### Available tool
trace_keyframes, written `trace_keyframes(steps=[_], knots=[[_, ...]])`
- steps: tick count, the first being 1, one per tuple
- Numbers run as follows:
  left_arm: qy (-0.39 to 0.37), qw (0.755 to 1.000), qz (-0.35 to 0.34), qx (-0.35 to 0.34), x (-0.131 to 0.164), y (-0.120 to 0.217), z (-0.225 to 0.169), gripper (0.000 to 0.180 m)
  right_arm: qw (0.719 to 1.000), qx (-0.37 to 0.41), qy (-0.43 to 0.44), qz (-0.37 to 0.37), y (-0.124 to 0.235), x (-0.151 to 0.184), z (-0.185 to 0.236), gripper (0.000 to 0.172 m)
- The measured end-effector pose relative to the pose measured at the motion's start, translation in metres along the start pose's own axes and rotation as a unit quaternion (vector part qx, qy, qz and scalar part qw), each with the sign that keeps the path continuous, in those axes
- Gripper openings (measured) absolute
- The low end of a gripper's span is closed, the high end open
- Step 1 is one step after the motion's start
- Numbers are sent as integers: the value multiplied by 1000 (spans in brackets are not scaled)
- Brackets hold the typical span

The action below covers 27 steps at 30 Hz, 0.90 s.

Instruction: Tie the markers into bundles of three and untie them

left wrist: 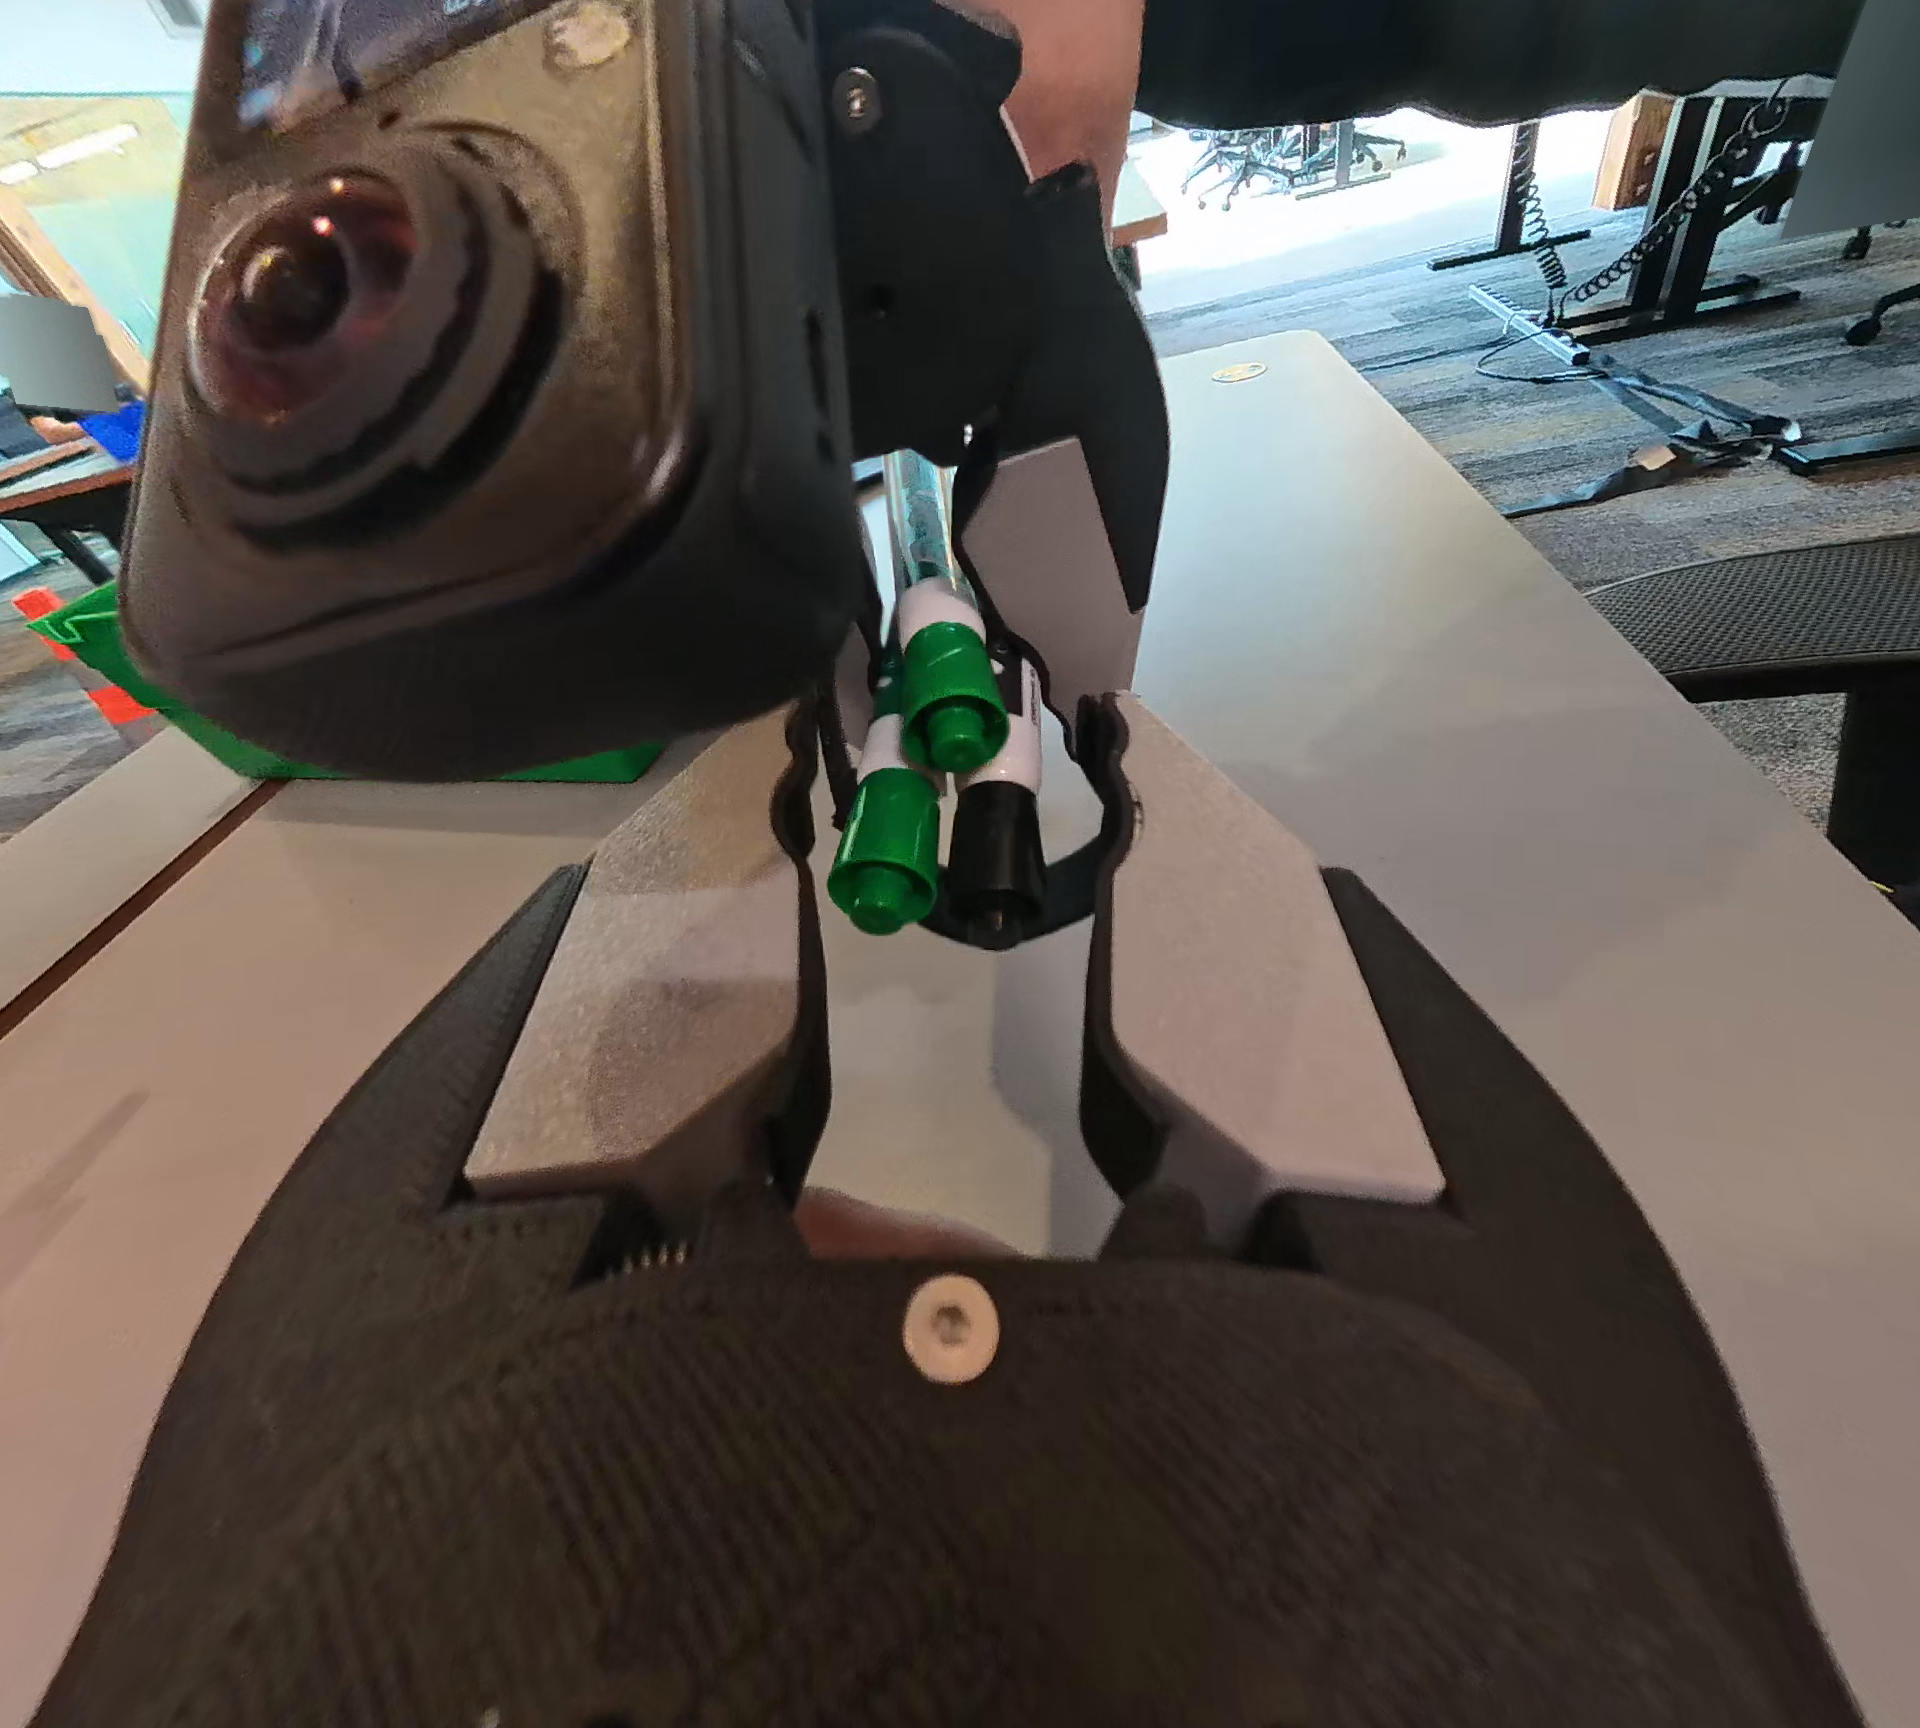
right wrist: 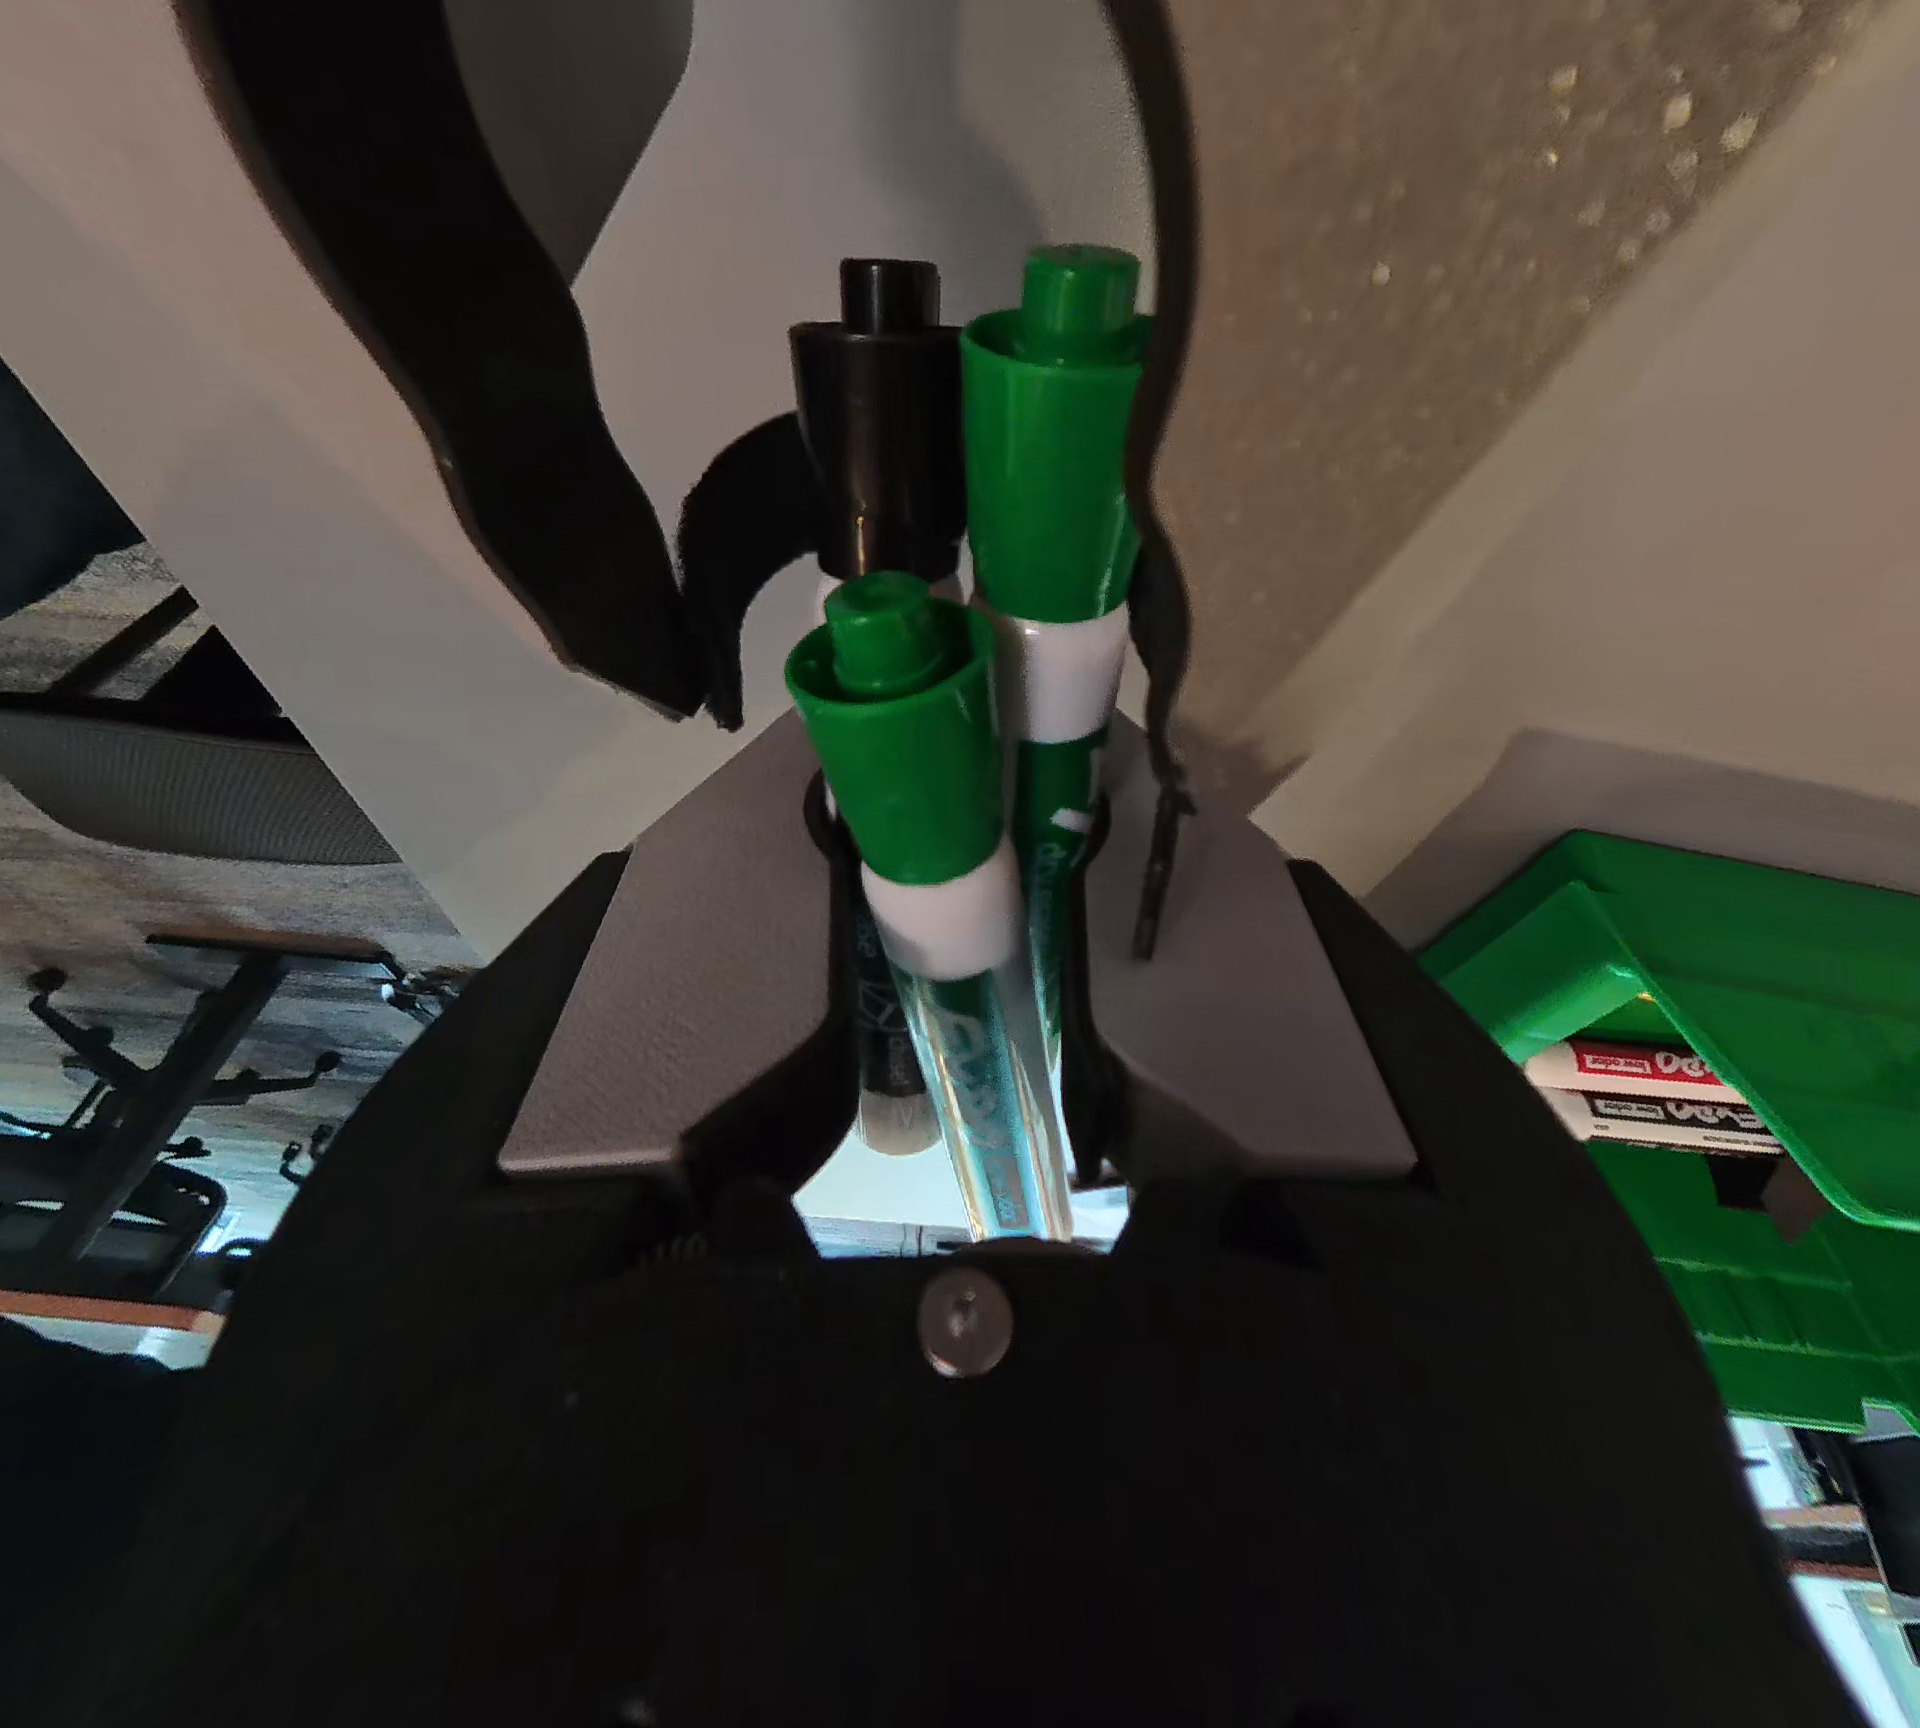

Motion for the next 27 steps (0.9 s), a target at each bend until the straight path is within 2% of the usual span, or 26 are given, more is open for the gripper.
trace_keyframes(steps=[5,14,18,21,23,27], knots=[[3,1000,0,-1,0,2,0,51,1000,1,3,13,-1,3,0,37],[7,999,35,10,6,7,-5,53,1000,-19,-12,-20,-13,4,6,37],[32,998,51,-4,6,17,-12,60,999,-26,-22,-40,-19,9,8,37],[86,990,102,-42,14,23,-14,77,998,-31,-31,-50,-25,14,8,37],[129,984,119,-35,18,19,-23,82,998,-34,-35,-49,-28,18,8,38],[132,973,176,-69,30,4,-23,95,997,-36,-43,-48,-30,26,7,37]])
Point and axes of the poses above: each gripper's, where its closed fingertips meet, y back along the fingers, x out of its underside, z = x × y across the jaws, the point moved 6 cm from there along y, back along the fingers, and after that the axes turned 15 degrees about x, right-handed, at the moved point
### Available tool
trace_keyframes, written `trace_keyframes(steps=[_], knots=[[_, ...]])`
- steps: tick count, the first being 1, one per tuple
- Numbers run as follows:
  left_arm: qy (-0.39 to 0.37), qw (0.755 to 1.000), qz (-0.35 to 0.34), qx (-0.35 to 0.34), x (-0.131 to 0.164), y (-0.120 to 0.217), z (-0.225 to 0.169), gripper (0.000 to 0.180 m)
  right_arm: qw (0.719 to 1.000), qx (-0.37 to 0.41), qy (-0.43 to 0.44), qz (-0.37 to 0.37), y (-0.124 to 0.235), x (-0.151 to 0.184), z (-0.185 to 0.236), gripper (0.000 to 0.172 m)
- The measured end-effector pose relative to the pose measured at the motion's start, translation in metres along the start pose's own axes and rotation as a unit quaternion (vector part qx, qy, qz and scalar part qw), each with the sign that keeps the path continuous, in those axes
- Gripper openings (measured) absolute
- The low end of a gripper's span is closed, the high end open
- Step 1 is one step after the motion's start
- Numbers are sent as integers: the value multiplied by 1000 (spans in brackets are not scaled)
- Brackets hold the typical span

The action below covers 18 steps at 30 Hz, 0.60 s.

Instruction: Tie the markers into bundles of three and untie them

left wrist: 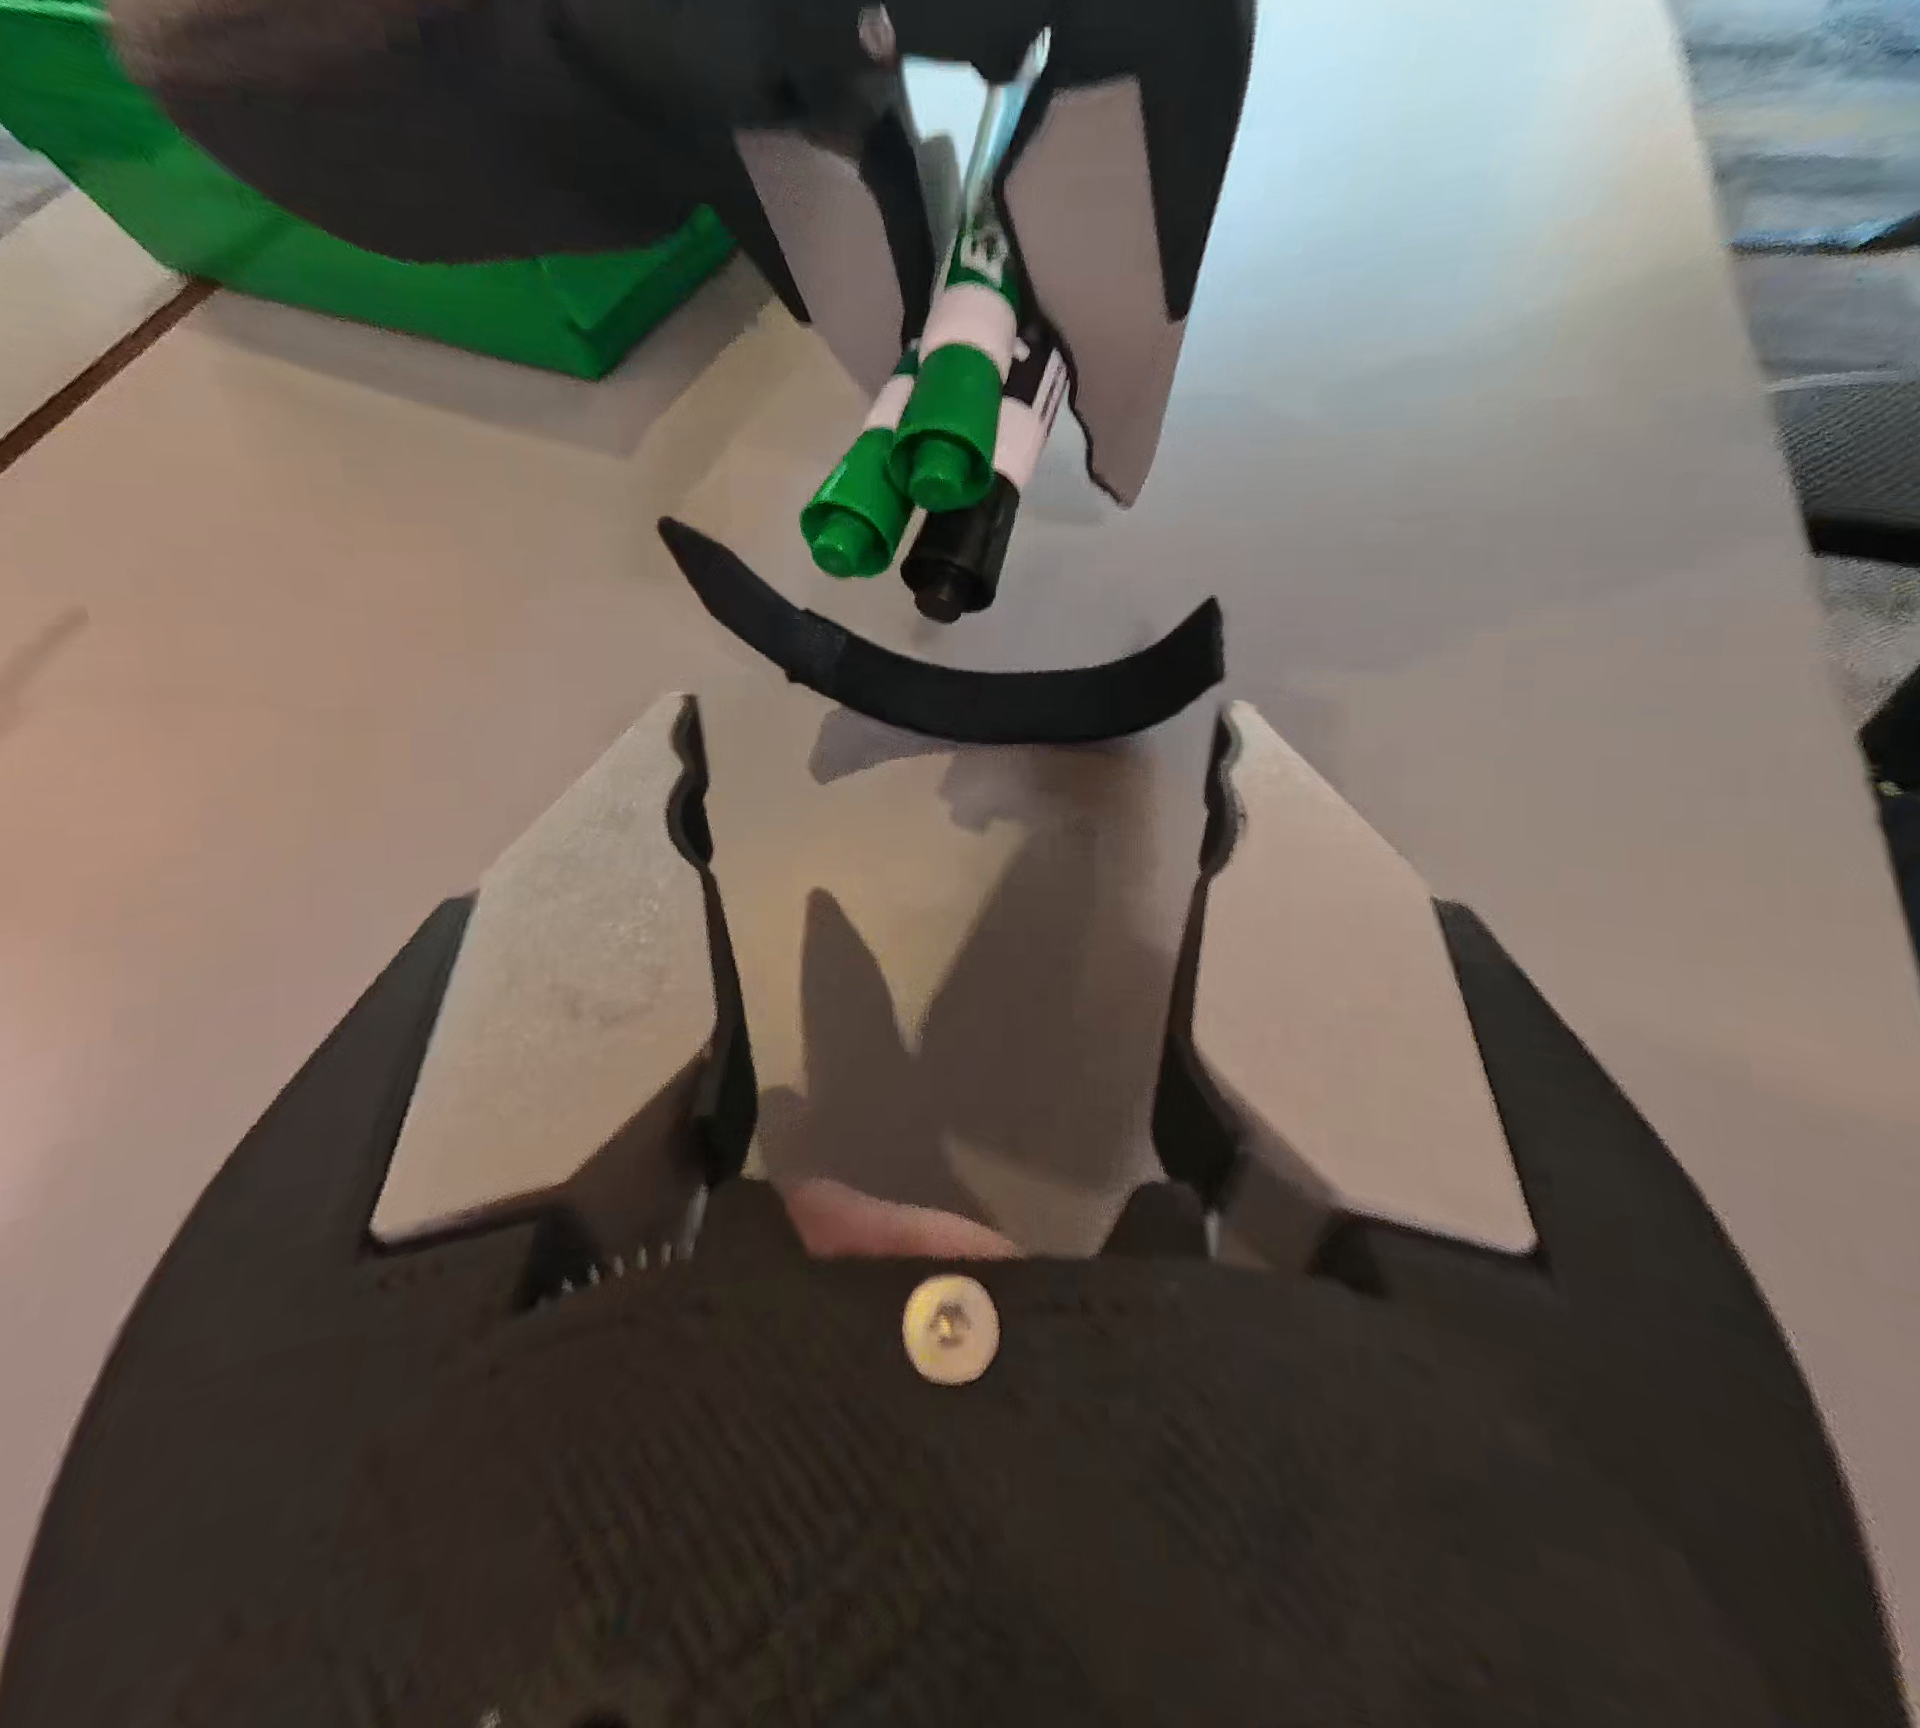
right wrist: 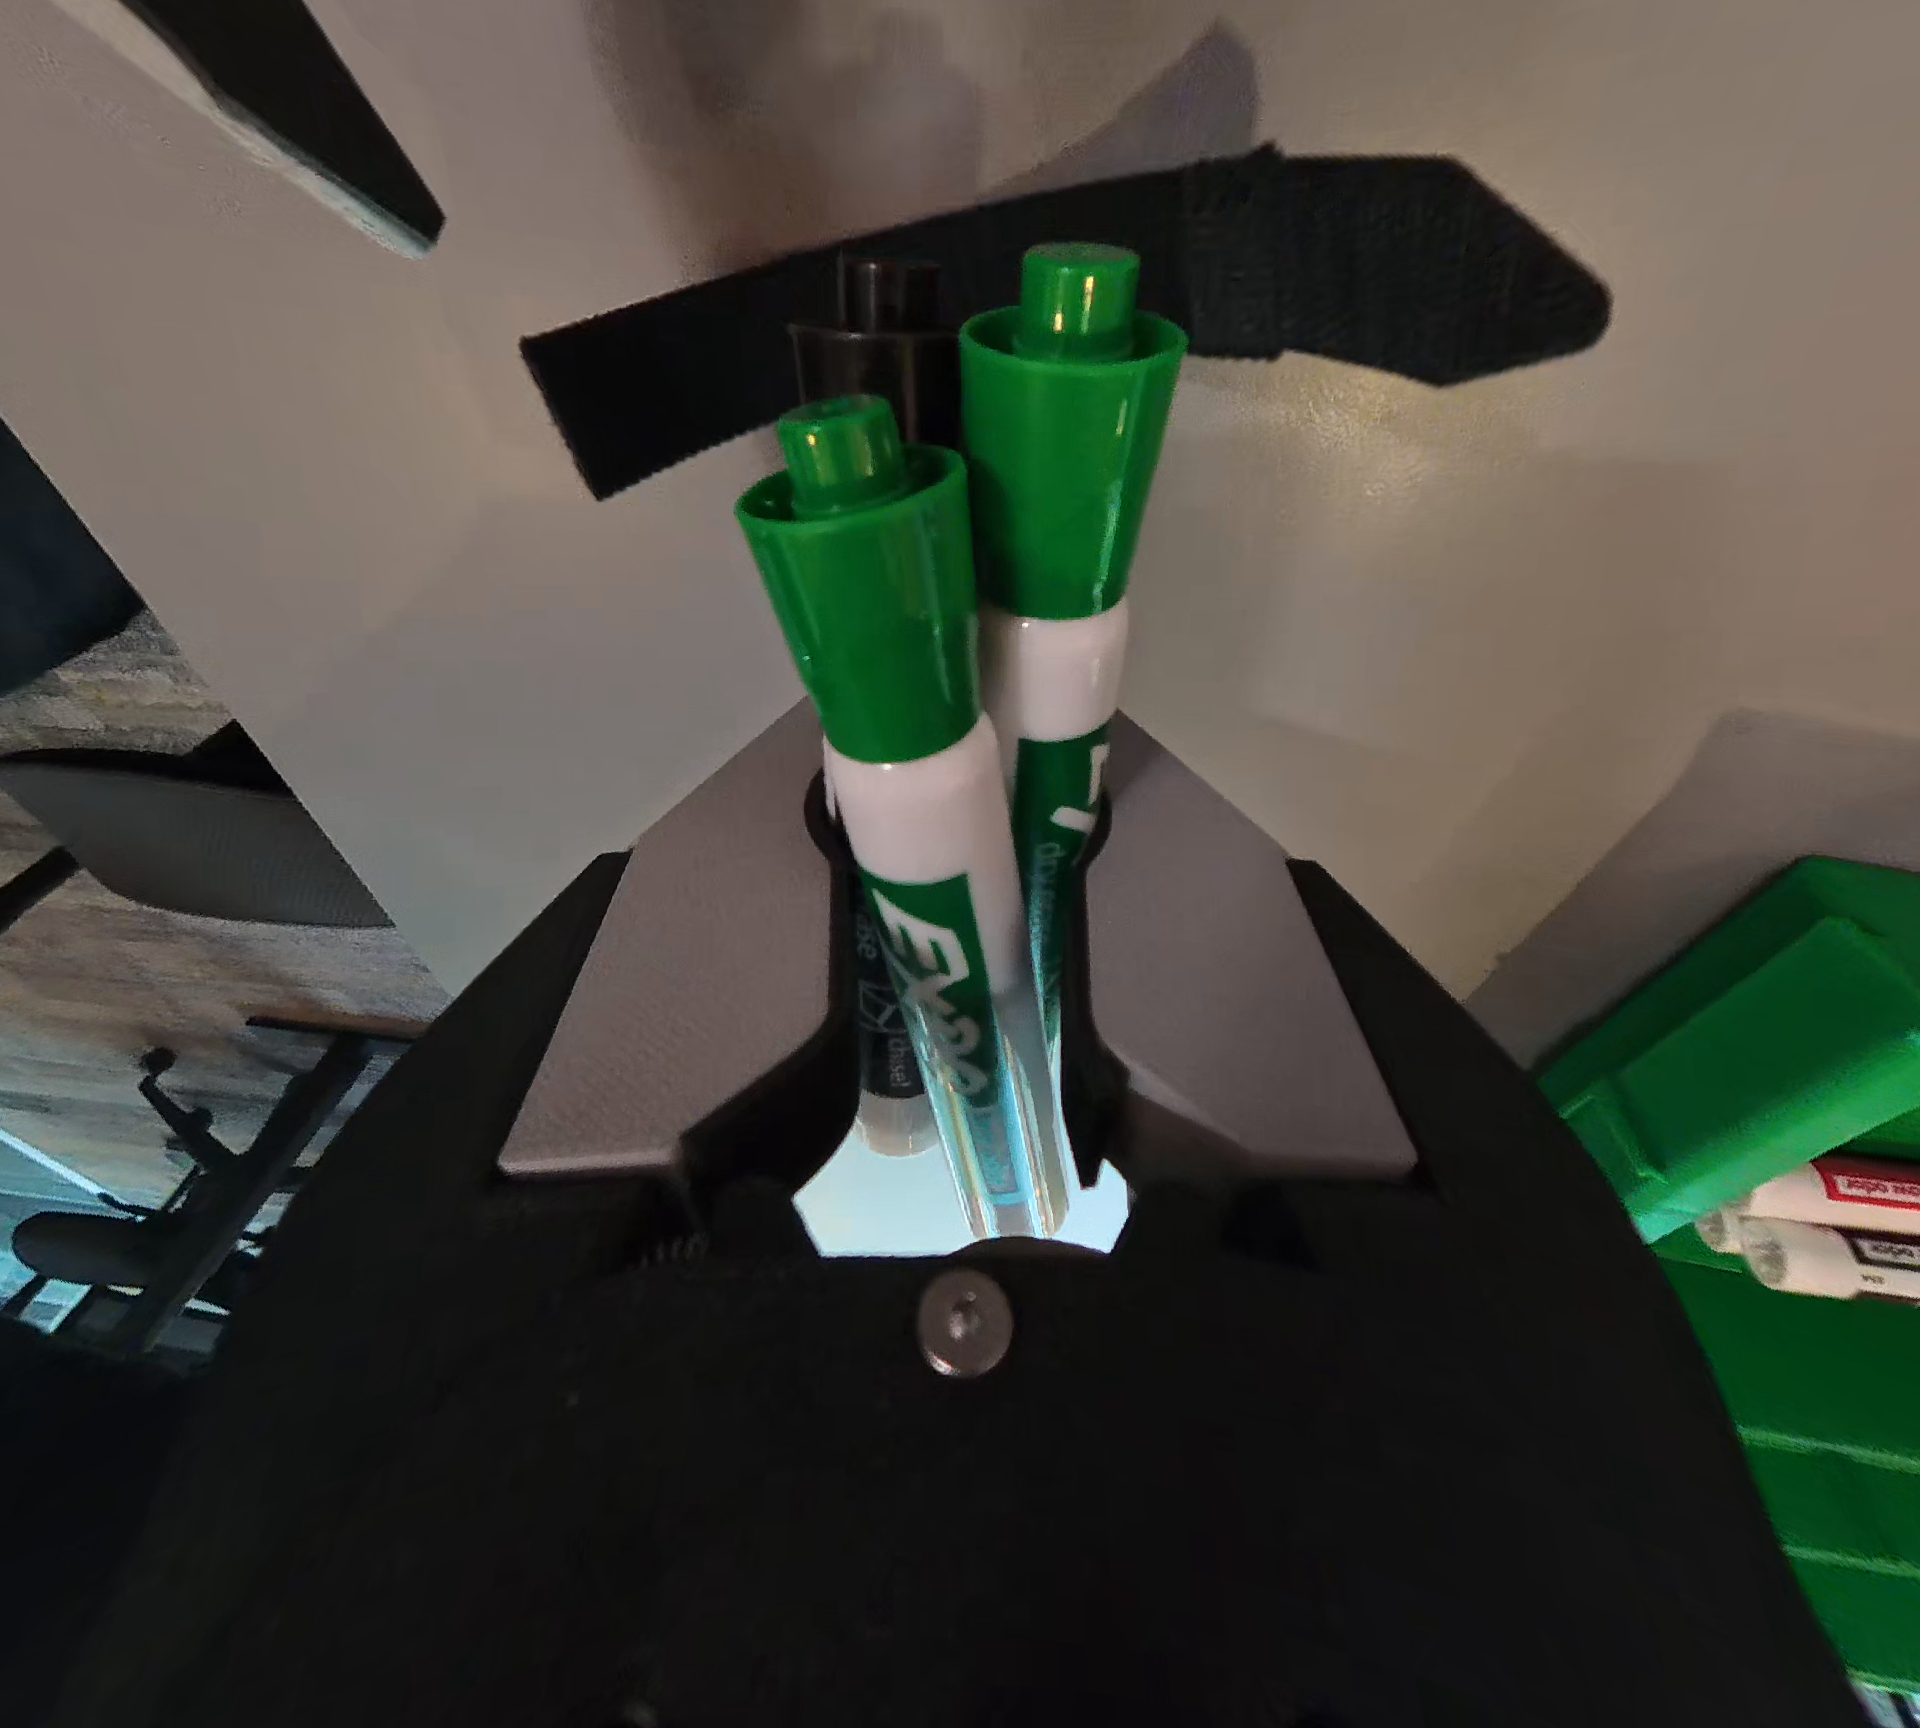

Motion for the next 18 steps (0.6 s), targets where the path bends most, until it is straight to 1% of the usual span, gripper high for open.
trace_keyframes(steps=[2,4,6,9,12,15,18], knots=[[-1,1000,28,5,2,-8,-1,108,1000,1,-3,-1,2,3,-1,37],[6,999,33,12,0,-15,-1,112,1000,2,-5,0,4,6,-1,37],[17,999,37,20,-1,-19,-3,121,1000,4,-7,0,6,8,-1,37],[40,997,62,0,3,-25,3,131,1000,4,-7,1,6,9,-1,38],[56,995,80,9,5,-31,7,133,1000,2,-7,-2,6,9,-1,37],[34,995,94,5,4,-38,10,133,1000,0,-7,-5,5,7,0,37],[22,993,111,17,4,-44,9,135,1000,-2,-6,-4,4,7,1,38]])
Point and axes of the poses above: each gripper's, where its closed fingertips meet, y back along the fingers, x out of its underside, z = x × y across the jaws, the point moved 6 cm from there along y, back along the fingers, and after that the axes turned 15 degrees about x, right-handed, at the moved point
